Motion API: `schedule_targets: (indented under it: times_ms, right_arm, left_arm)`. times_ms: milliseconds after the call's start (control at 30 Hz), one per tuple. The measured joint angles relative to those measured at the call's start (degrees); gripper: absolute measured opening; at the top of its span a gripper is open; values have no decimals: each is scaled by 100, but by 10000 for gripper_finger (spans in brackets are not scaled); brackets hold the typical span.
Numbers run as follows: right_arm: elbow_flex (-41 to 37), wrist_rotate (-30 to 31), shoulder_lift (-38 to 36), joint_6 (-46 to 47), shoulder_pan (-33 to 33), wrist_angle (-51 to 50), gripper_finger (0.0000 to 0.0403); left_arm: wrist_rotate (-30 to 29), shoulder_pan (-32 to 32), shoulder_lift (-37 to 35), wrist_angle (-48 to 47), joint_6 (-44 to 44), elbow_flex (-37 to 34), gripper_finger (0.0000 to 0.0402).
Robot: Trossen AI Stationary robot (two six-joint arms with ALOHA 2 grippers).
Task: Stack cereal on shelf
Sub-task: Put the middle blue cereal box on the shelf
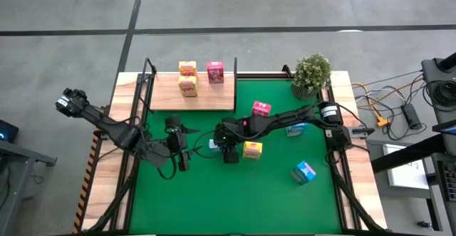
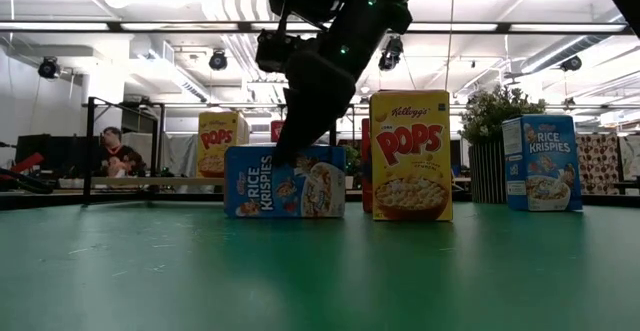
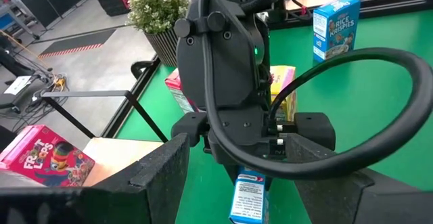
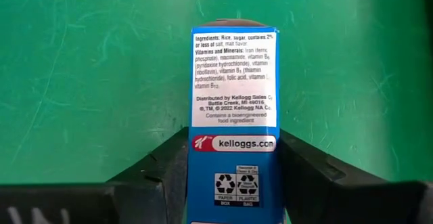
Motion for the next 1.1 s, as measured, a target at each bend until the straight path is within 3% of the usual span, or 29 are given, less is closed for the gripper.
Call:
schedule_targets:
  times_ms: [300, 500, 667, 767, 900, 1100]
  right_arm:
    - [-11, 3, -393, -290, 15, -68, 149]
    - [-181, -4, -1187, -460, 89, -234, 146]
    - [-828, -2, -2118, -435, 192, 51, 146]
    - [-1558, -1, -2776, -373, 253, 877, 146]
    - [-2720, 0, -3528, -508, 323, 2724, 146]
    - [-4277, 4, -4051, -947, 343, 5606, 146]
  left_arm:
    - [-2, 0, 0, 33, 180, 0, 229]
    - [6, -37, -28, 330, 578, 0, 229]
    - [167, -78, -87, 656, 968, -2, 229]
    - [347, -79, -91, 1065, 1348, -16, 229]
    - [615, -81, -79, 1705, 1865, -104, 229]
    - [726, -74, -94, 2967, 2394, -420, 229]
